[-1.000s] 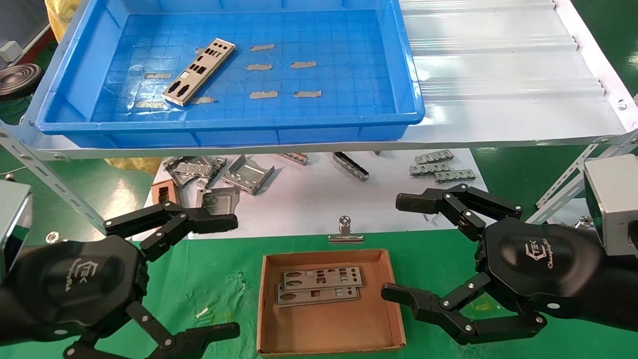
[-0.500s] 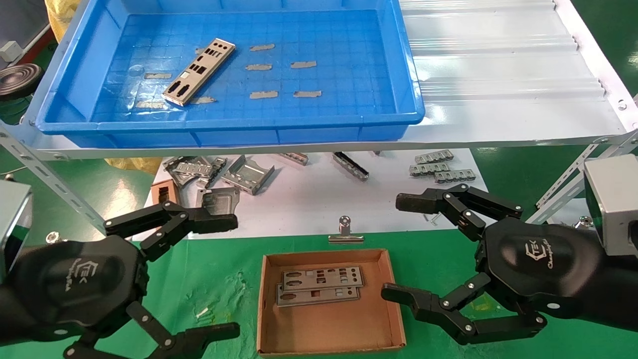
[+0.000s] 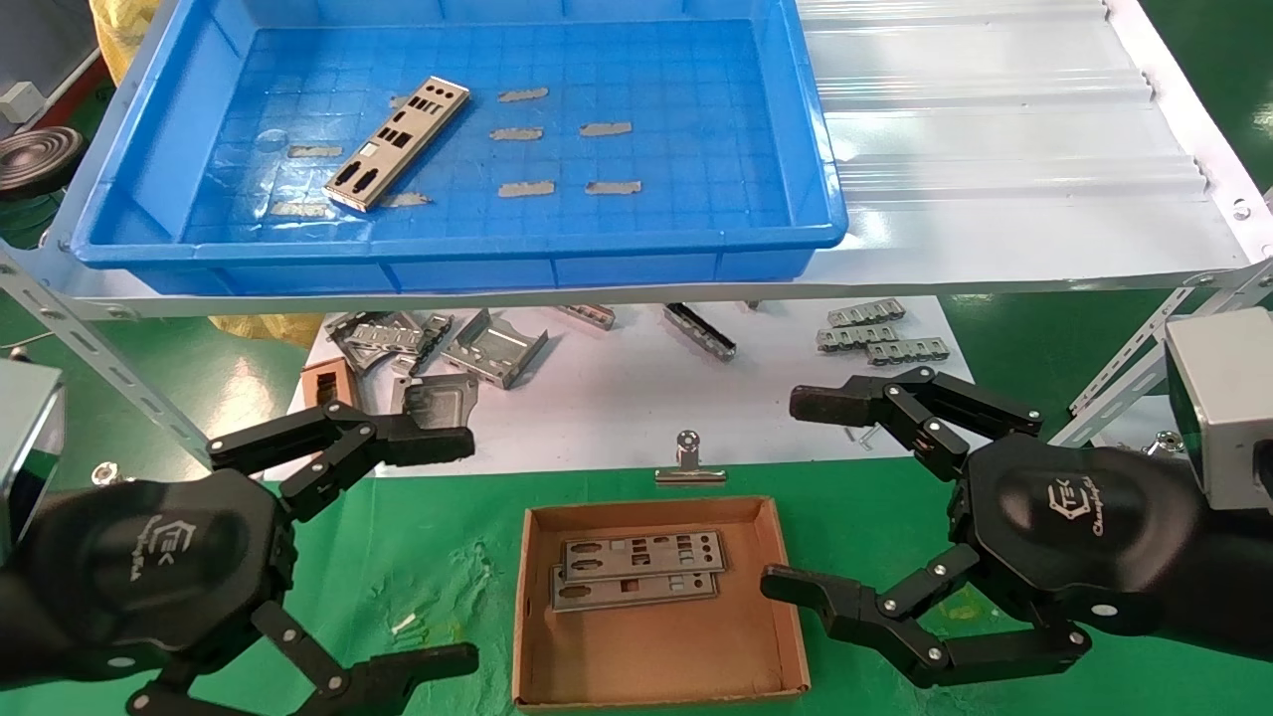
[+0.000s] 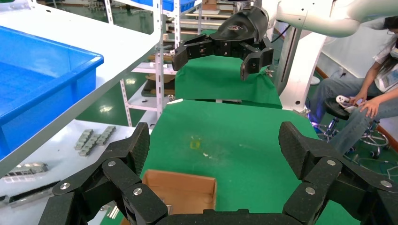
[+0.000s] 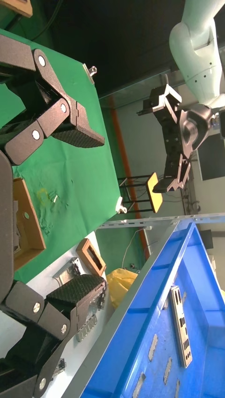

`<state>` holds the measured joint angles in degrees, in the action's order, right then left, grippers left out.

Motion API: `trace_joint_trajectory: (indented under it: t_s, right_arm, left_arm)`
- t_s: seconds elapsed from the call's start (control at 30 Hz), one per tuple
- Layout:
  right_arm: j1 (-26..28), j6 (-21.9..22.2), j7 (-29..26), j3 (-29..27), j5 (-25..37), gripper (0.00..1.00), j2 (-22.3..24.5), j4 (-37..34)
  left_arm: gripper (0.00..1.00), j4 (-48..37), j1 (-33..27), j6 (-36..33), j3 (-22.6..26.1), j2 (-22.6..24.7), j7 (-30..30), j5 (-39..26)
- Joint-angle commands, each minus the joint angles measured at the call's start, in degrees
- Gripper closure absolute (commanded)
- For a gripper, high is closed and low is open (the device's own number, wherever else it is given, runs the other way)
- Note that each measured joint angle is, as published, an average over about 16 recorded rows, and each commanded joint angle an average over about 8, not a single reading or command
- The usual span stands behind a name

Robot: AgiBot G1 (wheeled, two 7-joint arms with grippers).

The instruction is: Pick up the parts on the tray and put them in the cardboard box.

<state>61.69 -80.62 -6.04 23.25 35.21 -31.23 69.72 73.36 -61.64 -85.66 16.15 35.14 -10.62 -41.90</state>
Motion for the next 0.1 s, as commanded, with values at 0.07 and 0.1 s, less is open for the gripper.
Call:
trace_joint_trajectory:
  t_s: [0.07, 0.1]
  right_arm:
    - [0.00, 0.00, 0.00, 0.00, 0.00, 0.00, 0.00, 0.00]
    - [0.00, 0.00, 0.00, 0.00, 0.00, 0.00, 0.00, 0.00]
  left_arm:
    - [0.00, 0.00, 0.00, 0.00, 0.00, 0.00, 0.00, 0.00]
    - [0.00, 0.00, 0.00, 0.00, 0.00, 0.00, 0.00, 0.00]
